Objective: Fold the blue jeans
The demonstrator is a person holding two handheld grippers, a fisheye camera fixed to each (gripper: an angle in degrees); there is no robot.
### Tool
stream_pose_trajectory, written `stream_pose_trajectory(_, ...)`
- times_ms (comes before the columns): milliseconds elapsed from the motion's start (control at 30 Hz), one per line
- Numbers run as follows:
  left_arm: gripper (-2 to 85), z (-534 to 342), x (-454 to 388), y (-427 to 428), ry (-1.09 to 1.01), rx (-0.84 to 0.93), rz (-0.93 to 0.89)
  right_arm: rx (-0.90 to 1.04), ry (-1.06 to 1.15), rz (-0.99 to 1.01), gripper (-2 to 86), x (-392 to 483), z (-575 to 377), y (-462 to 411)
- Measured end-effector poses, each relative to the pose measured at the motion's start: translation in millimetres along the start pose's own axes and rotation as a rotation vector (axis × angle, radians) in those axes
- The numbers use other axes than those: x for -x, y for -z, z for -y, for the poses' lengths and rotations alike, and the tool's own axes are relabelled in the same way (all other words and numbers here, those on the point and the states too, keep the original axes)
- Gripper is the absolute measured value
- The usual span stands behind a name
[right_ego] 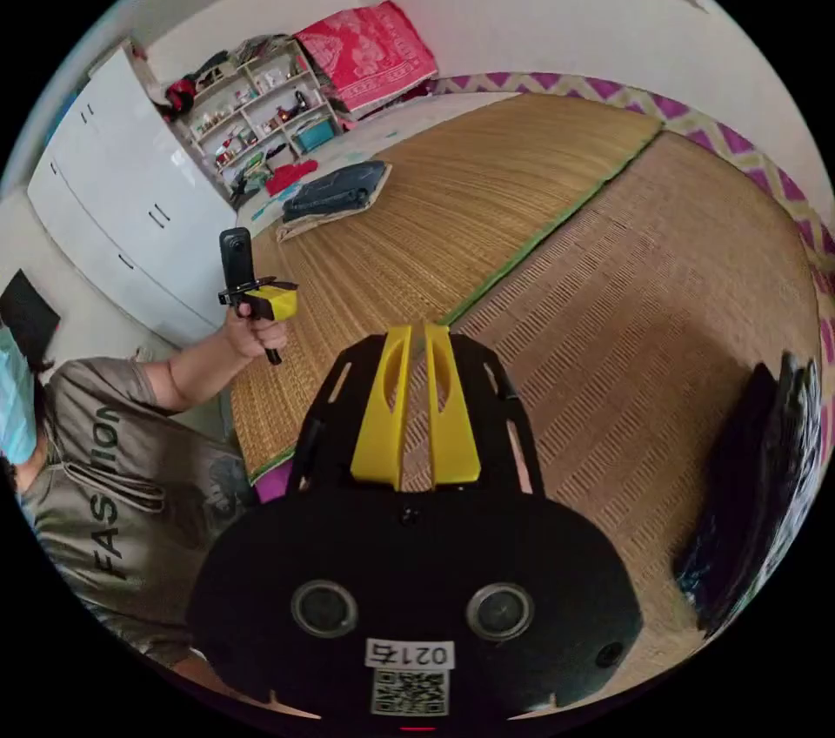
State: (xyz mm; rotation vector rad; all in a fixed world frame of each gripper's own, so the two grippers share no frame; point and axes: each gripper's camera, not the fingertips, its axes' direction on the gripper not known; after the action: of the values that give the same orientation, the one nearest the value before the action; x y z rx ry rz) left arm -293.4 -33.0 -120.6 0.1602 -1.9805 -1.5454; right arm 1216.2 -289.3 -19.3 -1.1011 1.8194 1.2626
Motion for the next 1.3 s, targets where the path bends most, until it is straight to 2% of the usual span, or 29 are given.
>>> stream_pose_trajectory(100, -0.9, -26, -10, 45, -0.123, -0.141, -0.033, 0.070, 0.170, -0.030, 4.9, 51, 83, -67)
stream_pose_trajectory(200, -0.9, -26, -33, 78, -0.214, -0.249, -0.207, 0.086, 0.382, -0.041, 6.3, 102, 152, -134)
stream_pose_trajectory(233, -0.9, -31, -45, 90, -0.241, -0.286, -0.199, 0.074, 0.457, -0.045, 6.5, 121, 175, -159)
stream_pose_trajectory(400, -0.9, -48, -67, 131, -0.268, -0.393, -0.281, -0.014, 0.731, -0.003, 7.8, 200, 245, -252)
stream_pose_trajectory(600, -0.9, -79, -55, 198, -0.214, -0.673, -0.395, -0.081, 0.957, -0.063, 10.8, 291, 309, -350)
stream_pose_trajectory(867, -0.9, -101, -57, 228, -0.207, -0.797, -0.485, 0.032, 1.011, -0.186, 13.9, 334, 351, -447)
stream_pose_trajectory(1000, -0.9, -105, -57, 232, -0.203, -0.796, -0.474, 0.002, 1.005, -0.251, 8.4, 337, 351, -458)
stream_pose_trajectory(1133, -0.9, -106, -58, 229, -0.218, -0.789, -0.452, 0.008, 0.889, -0.159, 2.6, 327, 367, -444)
stream_pose_trajectory(1300, -0.9, -104, -53, 219, -0.211, -0.769, -0.411, -0.013, 0.691, 0.011, 0.9, 300, 391, -412)
